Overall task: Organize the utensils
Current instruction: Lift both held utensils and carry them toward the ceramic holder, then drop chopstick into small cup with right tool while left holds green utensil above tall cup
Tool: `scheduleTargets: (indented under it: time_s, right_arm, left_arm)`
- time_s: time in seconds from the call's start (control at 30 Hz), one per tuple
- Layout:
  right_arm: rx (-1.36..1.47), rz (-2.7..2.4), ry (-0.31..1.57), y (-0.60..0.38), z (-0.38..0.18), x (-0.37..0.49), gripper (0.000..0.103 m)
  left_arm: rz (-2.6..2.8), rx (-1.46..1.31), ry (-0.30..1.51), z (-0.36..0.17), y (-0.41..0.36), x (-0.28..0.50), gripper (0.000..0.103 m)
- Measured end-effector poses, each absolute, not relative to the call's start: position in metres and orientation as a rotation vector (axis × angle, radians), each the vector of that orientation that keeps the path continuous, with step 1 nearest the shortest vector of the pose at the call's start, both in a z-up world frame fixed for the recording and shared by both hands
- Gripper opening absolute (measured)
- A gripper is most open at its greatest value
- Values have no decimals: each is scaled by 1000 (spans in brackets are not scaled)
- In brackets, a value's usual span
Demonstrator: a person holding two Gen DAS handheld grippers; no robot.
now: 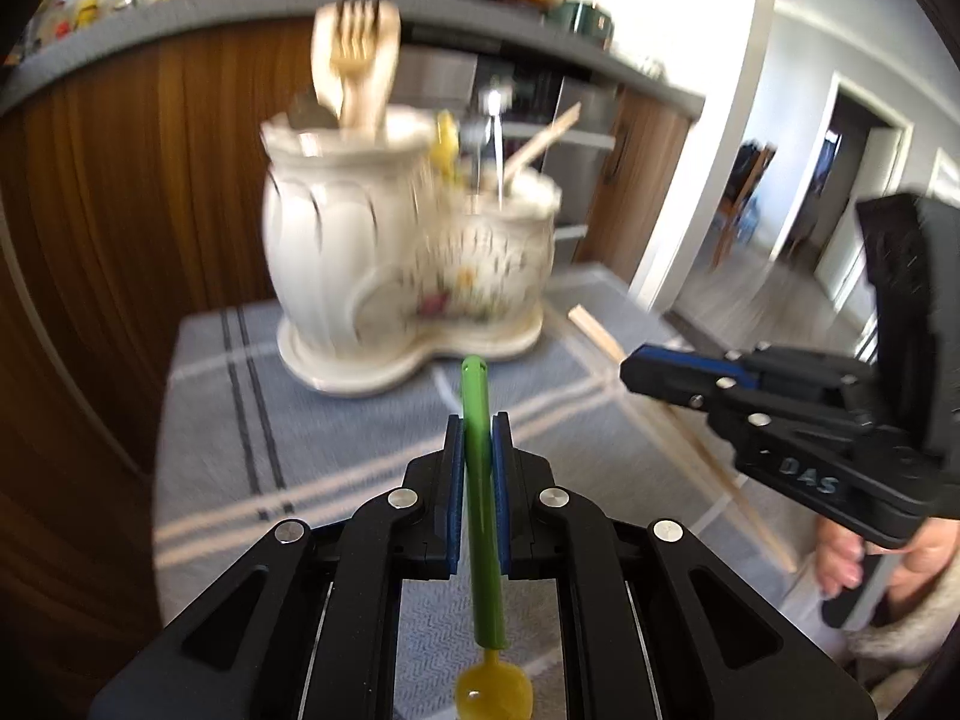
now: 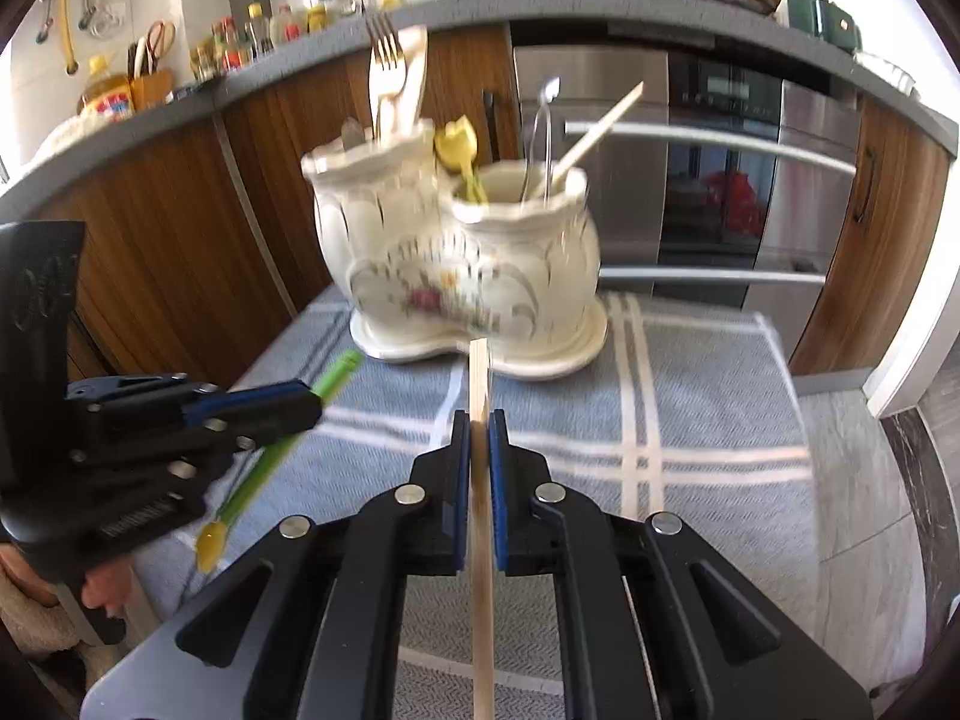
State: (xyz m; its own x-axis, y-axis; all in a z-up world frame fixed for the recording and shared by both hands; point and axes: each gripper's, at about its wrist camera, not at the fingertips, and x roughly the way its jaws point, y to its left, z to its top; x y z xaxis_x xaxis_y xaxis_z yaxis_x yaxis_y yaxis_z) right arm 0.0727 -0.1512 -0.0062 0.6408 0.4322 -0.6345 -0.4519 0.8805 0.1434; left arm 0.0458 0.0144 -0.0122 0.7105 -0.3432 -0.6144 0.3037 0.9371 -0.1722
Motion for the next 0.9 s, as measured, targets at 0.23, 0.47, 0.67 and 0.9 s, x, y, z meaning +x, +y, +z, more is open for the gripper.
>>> scheduleTargets:
  time_s: [0.23,0.47,0.67,0.9]
  right_arm:
    - [-24,518,585,-151,42,78,6]
    - [-2,511,471,-145,83,109,6]
    - [110,486,343,-150,108,143,6]
    - [212,485,223,-149,101,180,6]
  left_arm:
    - [-356,-111,530,51,37,47,9]
    - [-327,-155,403,101,55,81,9]
    - [-299,-199,308,124,65,112,9]
    - [-258,-178,248,111,60,148,9]
